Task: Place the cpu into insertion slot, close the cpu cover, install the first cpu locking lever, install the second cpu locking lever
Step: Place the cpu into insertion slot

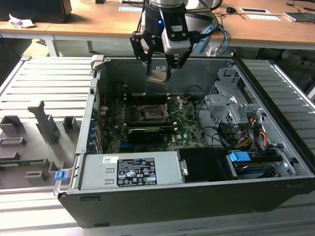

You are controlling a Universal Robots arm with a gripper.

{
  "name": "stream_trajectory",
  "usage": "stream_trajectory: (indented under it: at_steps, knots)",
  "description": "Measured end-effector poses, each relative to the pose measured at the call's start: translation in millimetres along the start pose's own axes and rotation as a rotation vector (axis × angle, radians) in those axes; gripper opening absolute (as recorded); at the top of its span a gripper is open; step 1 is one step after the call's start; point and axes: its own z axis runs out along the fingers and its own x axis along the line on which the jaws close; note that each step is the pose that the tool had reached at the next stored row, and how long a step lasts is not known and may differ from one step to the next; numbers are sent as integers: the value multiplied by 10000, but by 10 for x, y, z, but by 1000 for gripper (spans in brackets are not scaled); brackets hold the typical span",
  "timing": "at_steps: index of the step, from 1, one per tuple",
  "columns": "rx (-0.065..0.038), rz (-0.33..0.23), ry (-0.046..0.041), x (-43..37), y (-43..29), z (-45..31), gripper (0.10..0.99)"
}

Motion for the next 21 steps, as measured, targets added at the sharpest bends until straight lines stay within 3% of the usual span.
stream_trajectory:
  at_steps: [11,15,21]
  knots:
    - [-46,2507,-225,-1,-2,19,529]
    - [-50,2945,-266,-1,-2,22,529]
    - [-45,3011,-274,-1,-4,47,529]
